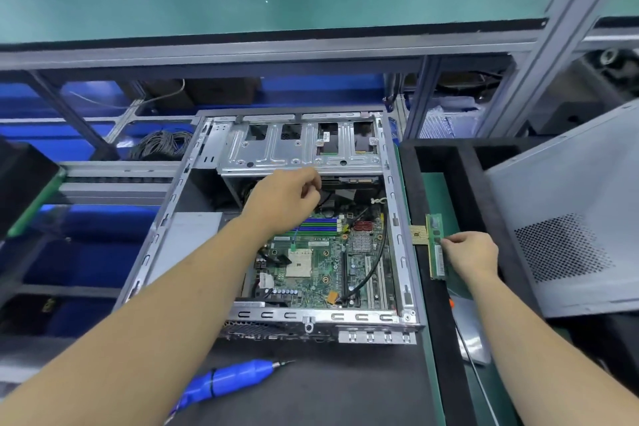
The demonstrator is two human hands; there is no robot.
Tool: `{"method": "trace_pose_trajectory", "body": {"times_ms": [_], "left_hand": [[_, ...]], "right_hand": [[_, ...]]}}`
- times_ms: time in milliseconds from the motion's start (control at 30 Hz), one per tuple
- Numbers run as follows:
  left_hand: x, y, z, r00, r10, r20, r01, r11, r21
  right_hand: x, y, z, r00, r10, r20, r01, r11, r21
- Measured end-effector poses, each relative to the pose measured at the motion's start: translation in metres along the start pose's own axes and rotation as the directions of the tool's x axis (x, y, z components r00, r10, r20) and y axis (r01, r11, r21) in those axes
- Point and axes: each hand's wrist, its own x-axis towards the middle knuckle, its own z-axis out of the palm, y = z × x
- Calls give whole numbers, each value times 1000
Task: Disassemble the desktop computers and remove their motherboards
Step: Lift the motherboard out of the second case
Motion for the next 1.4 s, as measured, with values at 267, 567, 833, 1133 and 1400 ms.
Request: {"method": "trace_pose_trajectory", "body": {"times_ms": [267, 567, 833, 1133, 1400], "left_hand": [[-13, -14, 6, 996, 8, 93, -13, 999, 46], [-20, -18, 12, 993, 20, 113, -28, 997, 68], [-20, -19, 14, 994, 29, 108, -38, 996, 78], [-13, -20, 13, 969, -21, 246, -8, 993, 115], [-13, -27, -3, 822, -42, 568, -155, 943, 295]], "right_hand": [[3, -2, -3, 999, 38, -30, -36, 997, 71], [21, -34, 11, 998, -56, 3, 55, 996, 76], [45, -74, 29, 966, -244, 80, 255, 876, -409], [23, -76, -5, 918, -393, -55, 397, 913, 93], [-113, -186, -25, 521, -821, 233, 832, 550, 76]]}}
